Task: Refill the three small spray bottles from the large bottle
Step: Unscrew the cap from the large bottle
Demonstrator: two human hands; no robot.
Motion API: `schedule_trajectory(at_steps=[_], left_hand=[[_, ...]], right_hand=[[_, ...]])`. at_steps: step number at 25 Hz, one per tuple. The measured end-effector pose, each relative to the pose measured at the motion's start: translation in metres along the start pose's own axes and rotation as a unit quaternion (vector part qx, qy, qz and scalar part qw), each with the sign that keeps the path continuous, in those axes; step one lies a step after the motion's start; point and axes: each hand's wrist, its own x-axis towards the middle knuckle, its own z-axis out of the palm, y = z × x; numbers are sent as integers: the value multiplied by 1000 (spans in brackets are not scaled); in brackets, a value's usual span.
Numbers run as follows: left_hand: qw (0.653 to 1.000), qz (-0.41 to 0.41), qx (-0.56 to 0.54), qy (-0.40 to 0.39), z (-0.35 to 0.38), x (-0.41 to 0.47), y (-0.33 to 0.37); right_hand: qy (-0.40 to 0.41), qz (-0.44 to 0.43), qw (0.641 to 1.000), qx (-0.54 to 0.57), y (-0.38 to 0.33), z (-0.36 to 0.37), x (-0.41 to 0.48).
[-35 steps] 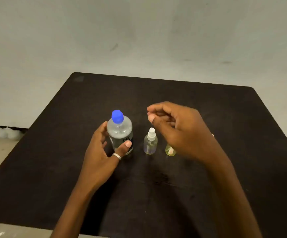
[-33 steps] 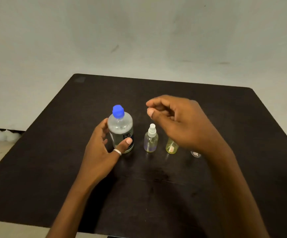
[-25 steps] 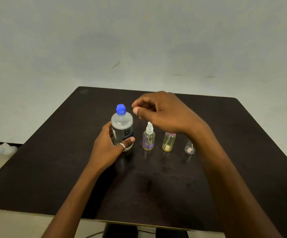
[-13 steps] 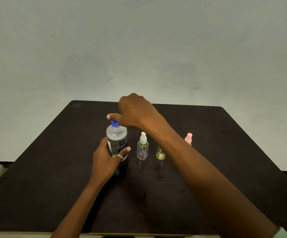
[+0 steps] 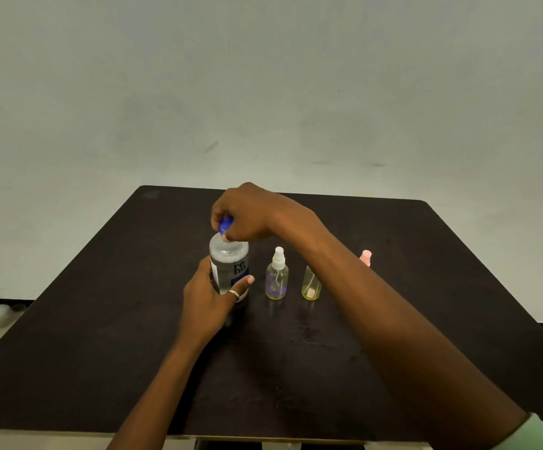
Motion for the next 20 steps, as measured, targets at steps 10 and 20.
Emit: schedule_trajectory(at_steps=[10,20], left_hand=[[1000,16,-10,-3,-1,1,-4],[1000,19,-13,2,-1,3,-10]], right_hand=[[74,64,994,-58,-5,-5,-1],[28,-3,999,-21,-5,-8,5]])
